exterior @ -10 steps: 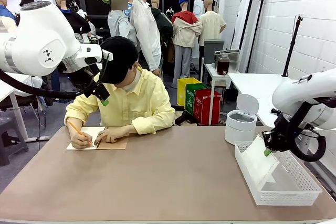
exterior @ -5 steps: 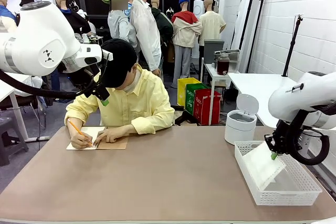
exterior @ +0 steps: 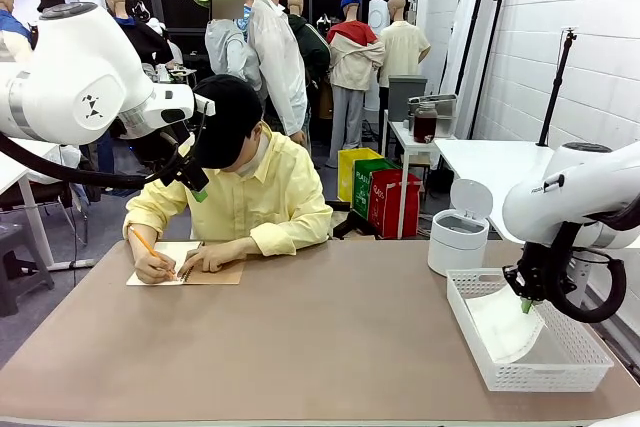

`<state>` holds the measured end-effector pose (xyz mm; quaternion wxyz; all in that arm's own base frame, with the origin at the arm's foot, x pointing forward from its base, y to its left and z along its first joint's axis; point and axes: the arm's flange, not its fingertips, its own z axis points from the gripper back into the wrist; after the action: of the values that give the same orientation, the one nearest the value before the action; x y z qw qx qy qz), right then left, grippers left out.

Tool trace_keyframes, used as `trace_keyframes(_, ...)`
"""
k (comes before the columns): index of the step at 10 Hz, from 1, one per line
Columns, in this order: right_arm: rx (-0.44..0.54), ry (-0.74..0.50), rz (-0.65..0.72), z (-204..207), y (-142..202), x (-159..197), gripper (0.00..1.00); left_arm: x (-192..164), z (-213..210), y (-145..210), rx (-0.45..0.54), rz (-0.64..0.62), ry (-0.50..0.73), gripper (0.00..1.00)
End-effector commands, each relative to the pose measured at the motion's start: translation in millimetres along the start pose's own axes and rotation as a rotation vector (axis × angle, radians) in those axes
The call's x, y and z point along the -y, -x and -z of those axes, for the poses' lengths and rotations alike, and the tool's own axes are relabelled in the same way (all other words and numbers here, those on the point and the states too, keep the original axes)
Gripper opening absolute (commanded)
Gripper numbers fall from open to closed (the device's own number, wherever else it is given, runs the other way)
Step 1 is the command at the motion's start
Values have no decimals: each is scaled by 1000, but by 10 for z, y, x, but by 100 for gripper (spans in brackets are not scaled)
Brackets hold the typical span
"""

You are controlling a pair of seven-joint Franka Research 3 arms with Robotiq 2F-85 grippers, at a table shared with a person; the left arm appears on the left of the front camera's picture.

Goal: Sort the paper based on its condition.
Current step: If a person hands you a paper, place it in the Organizing basket , and if it's crumpled, put it in the Trash can.

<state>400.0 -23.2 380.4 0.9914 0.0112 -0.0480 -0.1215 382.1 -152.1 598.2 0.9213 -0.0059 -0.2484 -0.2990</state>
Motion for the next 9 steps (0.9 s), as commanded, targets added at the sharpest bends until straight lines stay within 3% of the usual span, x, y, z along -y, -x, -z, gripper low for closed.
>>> trace_keyframes(1, 18, 40, 8, 120, 186, -42, 6, -18, -16, -2, 3, 1, -2, 100)
trace_keyframes(6, -25, 72, 14, 94, 182, -35, 100, -18, -16, -2, 3, 1, -2, 100)
trace_keyframes(9, -27, 102, 19, -34, 149, -42, 100, -18, -16, -2, 3, 1, -2, 100)
